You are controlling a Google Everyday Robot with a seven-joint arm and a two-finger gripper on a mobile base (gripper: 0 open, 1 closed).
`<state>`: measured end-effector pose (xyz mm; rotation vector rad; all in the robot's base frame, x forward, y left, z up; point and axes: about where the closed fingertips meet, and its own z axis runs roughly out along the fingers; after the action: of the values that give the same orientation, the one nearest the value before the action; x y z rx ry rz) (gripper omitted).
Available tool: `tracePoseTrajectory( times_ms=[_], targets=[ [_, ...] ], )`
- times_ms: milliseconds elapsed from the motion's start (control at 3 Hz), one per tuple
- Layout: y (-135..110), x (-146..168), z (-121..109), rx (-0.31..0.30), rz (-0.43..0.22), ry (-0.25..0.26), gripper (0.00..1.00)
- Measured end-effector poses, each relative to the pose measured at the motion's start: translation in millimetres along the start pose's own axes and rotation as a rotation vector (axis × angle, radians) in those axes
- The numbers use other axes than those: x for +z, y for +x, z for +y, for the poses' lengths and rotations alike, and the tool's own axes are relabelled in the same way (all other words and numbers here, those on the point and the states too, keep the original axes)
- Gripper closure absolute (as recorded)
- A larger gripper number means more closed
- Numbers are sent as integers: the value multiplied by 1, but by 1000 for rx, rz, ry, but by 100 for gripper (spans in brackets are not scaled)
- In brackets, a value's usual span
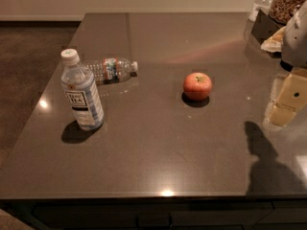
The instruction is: Move water bottle near apple
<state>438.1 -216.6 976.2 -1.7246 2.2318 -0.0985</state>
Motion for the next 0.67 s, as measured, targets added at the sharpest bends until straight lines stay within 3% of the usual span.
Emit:
tracePoseTrajectory(
  times_ms=[333,667],
  targets=[
    [-5,0,-4,-9,-8,0,0],
    [-26,12,-23,-54,-30,-2,0]
  ],
)
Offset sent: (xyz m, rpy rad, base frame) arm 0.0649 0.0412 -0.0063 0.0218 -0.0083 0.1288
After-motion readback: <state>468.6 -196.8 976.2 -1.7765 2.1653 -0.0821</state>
